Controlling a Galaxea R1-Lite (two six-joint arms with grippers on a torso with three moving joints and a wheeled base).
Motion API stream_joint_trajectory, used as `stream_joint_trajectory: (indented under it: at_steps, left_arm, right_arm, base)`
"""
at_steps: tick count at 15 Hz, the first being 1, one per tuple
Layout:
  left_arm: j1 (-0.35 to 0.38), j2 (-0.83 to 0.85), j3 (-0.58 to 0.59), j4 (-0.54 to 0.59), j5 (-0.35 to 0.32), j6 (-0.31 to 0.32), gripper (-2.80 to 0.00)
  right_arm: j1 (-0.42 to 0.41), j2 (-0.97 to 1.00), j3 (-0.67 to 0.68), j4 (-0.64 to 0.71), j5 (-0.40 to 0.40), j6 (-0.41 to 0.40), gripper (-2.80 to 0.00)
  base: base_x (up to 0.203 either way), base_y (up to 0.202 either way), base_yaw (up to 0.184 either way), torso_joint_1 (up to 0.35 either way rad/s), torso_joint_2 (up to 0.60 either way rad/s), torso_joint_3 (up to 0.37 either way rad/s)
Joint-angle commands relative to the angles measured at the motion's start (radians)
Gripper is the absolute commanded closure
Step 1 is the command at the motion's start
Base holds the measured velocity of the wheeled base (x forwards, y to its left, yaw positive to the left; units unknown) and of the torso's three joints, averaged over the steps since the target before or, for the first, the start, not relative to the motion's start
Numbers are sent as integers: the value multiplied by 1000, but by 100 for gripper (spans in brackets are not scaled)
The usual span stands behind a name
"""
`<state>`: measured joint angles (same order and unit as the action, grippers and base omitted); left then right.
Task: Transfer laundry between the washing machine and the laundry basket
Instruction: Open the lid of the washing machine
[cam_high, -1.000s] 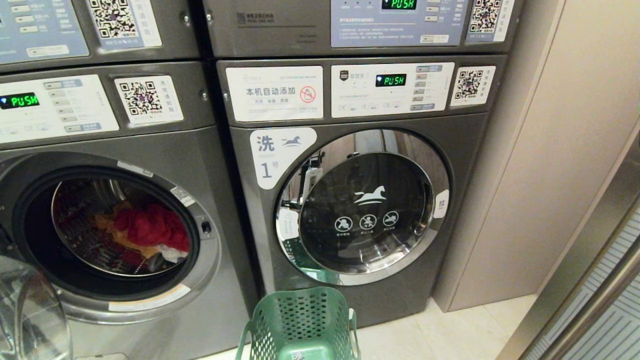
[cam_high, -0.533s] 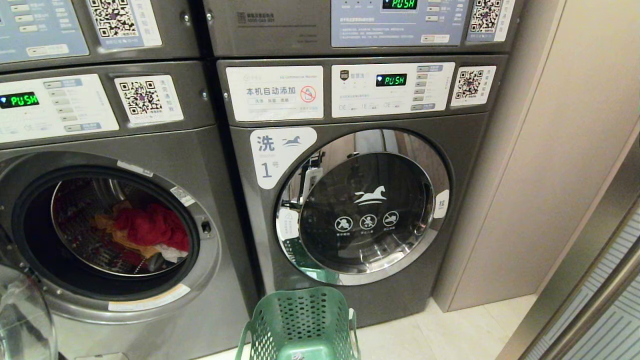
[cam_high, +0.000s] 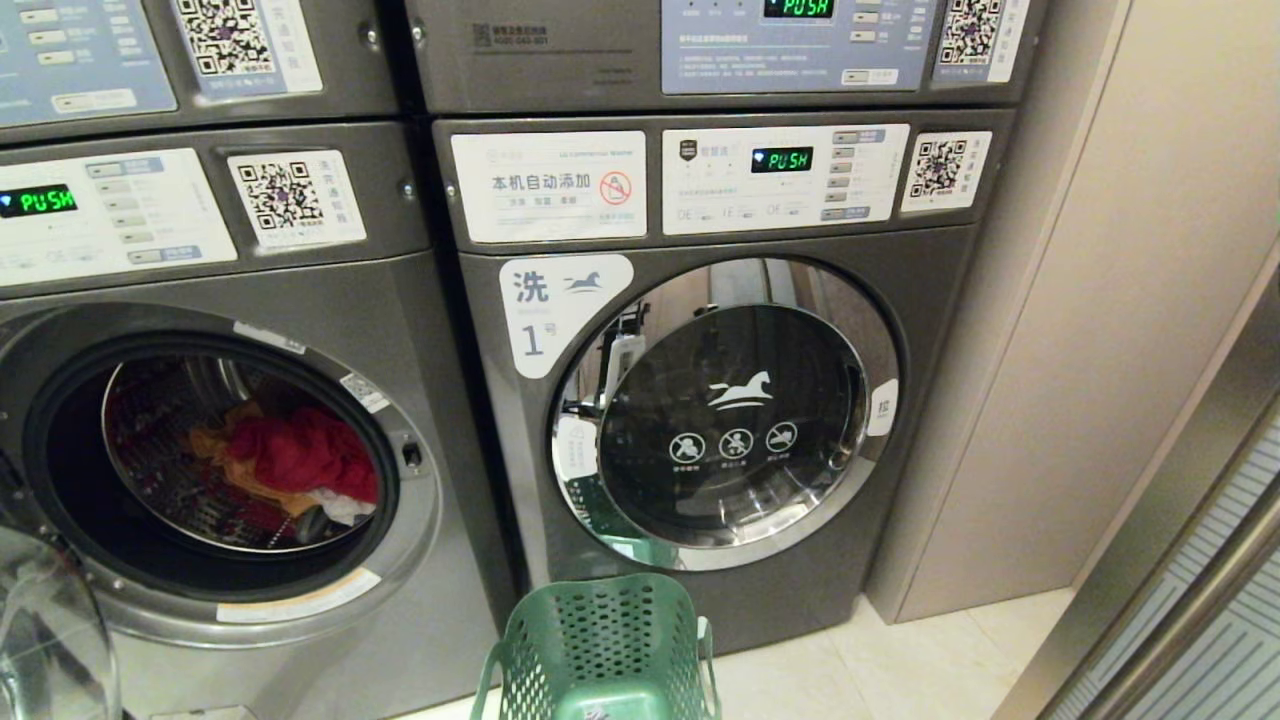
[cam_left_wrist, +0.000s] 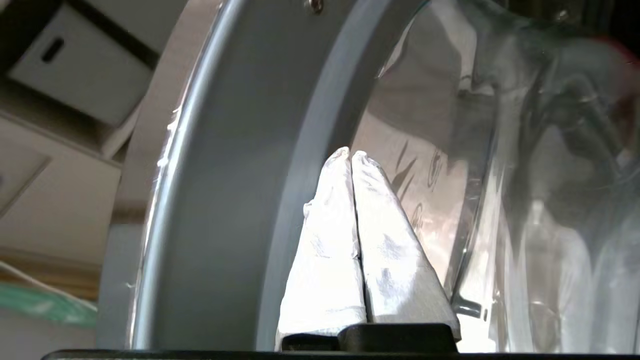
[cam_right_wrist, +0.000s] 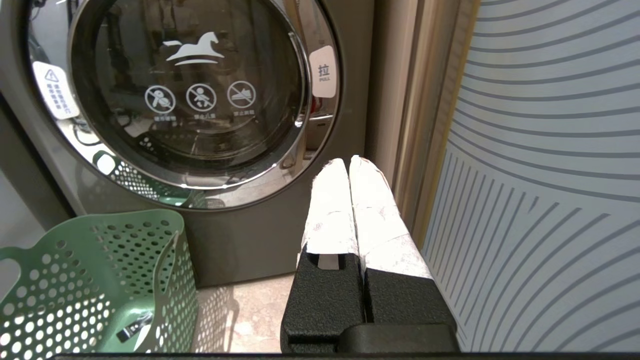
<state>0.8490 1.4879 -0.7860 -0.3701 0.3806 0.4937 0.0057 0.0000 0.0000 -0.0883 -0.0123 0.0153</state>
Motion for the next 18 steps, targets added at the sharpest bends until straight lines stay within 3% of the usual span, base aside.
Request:
stream_joint_trajectory:
  at_steps: [1,2,3,7,11,13,16,18]
  left_arm:
    - [29,2,-25,8,116,8,0]
    - [53,9,-44,10,180,10,0]
    - [82,18,-60,6,194,10,0]
    - [213,99,-130,-20,201,0,0]
    - [353,252,-234,-147,197,-3,0]
    - [392,285,-263,-210,161,-5,0]
    - [395,250,-253,-213,98,-7,0]
    - [386,204,-226,-211,2,-15,0]
  right_arm:
    - [0,0,34,-1,0,0,0]
    - [0,2,34,-1,0,0,0]
    - [0,2,34,-1,0,0,0]
    - [0,2,34,-1,0,0,0]
    - [0,2,34,-1,0,0,0]
    - [0,2,34,-1,0,0,0]
    - [0,2,34,-1,0,0,0]
    - [0,2,34,-1,0,0,0]
  base:
    - [0,0,0,0,0,0]
    - [0,0,0,0,0,0]
    - [0,0,0,0,0,0]
    - [0,0,0,0,0,0]
    - [0,0,0,0,0,0]
    - [0,0,0,0,0,0]
    - [0,0,0,0,0,0]
    - [0,0,0,0,0,0]
